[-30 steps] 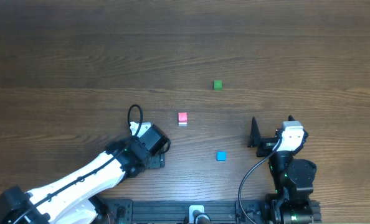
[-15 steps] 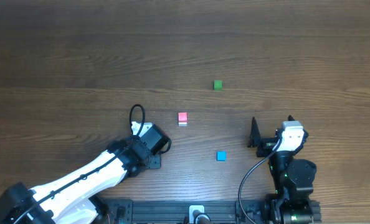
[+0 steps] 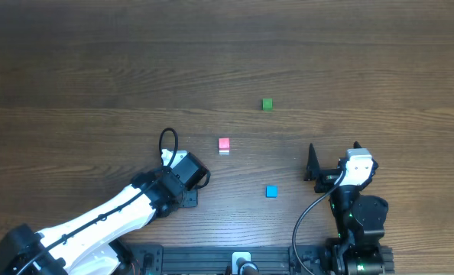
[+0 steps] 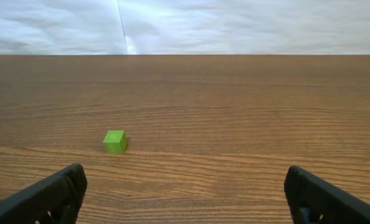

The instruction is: Stack Cubes

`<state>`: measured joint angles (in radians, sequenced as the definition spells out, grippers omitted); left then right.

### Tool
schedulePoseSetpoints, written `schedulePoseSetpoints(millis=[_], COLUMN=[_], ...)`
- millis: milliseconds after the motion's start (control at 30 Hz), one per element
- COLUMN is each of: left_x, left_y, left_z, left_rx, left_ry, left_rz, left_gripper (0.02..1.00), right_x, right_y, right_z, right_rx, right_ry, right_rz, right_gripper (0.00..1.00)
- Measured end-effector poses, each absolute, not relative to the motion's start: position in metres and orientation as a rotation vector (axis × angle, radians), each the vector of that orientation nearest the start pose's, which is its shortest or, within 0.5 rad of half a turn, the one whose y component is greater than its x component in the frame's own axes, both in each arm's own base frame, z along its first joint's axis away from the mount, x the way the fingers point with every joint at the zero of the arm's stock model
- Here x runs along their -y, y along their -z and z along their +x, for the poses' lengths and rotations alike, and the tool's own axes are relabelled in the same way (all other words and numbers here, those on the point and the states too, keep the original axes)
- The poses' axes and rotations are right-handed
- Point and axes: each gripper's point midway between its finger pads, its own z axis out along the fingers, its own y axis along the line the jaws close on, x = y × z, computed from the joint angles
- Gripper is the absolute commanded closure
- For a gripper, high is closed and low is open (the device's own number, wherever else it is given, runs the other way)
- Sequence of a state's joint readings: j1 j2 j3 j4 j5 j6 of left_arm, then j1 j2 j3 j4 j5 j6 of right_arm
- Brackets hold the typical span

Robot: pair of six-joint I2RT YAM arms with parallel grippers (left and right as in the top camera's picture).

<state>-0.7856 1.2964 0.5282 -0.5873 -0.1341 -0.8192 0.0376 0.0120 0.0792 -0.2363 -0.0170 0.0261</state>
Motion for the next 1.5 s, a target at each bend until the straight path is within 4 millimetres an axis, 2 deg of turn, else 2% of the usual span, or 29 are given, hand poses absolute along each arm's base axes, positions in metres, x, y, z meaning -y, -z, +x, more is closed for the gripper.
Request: schedulePoseSetpoints(millis=[100, 133, 200, 300, 467, 567, 633, 700, 867, 967, 1500], left_x=[0.139, 0.141, 0.149, 0.17, 0.217, 0.236, 0.246, 0.251, 0.251, 0.252, 0.252], left_y=[-0.005, -0.009, -0.024, -0.059, -0.121, -0.135, -0.135, -0.128, -0.1, -0.09, -0.07], left_z=[0.169, 0.171, 0.178, 0.2, 0.251, 0.27, 0.281, 0.286, 0.285, 0.285, 0.284], left_rx=[-2.911, -2.918, -2.921, -2.913, -2.863, -2.848, -2.845, -2.858, -2.919, -2.939, -2.981], left_ry=[0.08, 0.076, 0.075, 0.087, 0.149, 0.171, 0.175, 0.159, 0.083, 0.063, 0.014], left_rz=[-0.067, -0.066, -0.066, -0.069, -0.085, -0.086, -0.086, -0.091, -0.101, -0.1, -0.096], left_gripper=[0.947, 0.978, 0.978, 0.978, 0.978, 0.976, 0.978, 0.978, 0.98, 0.978, 0.978], right_x=[-0.012, -0.012, -0.012, -0.012, -0.012, -0.012, -0.012, -0.012, -0.012, -0.012, -0.012], right_y=[-0.152, -0.151, -0.152, -0.151, -0.151, -0.152, -0.152, -0.152, -0.152, -0.152, -0.152], right_z=[0.239, 0.239, 0.239, 0.239, 0.239, 0.239, 0.239, 0.239, 0.239, 0.239, 0.239], right_rx=[-1.74, -1.741, -1.74, -1.741, -1.741, -1.74, -1.74, -1.74, -1.74, -1.74, -1.74], right_ry=[-0.061, -0.061, -0.062, -0.061, -0.062, -0.062, -0.062, -0.062, -0.062, -0.062, -0.062], right_rz=[-0.023, -0.023, -0.022, -0.023, -0.022, -0.022, -0.022, -0.022, -0.022, -0.022, -0.022], right_gripper=[0.007, 0.007, 0.009, 0.012, 0.009, 0.007, 0.007, 0.009, 0.007, 0.007, 0.007])
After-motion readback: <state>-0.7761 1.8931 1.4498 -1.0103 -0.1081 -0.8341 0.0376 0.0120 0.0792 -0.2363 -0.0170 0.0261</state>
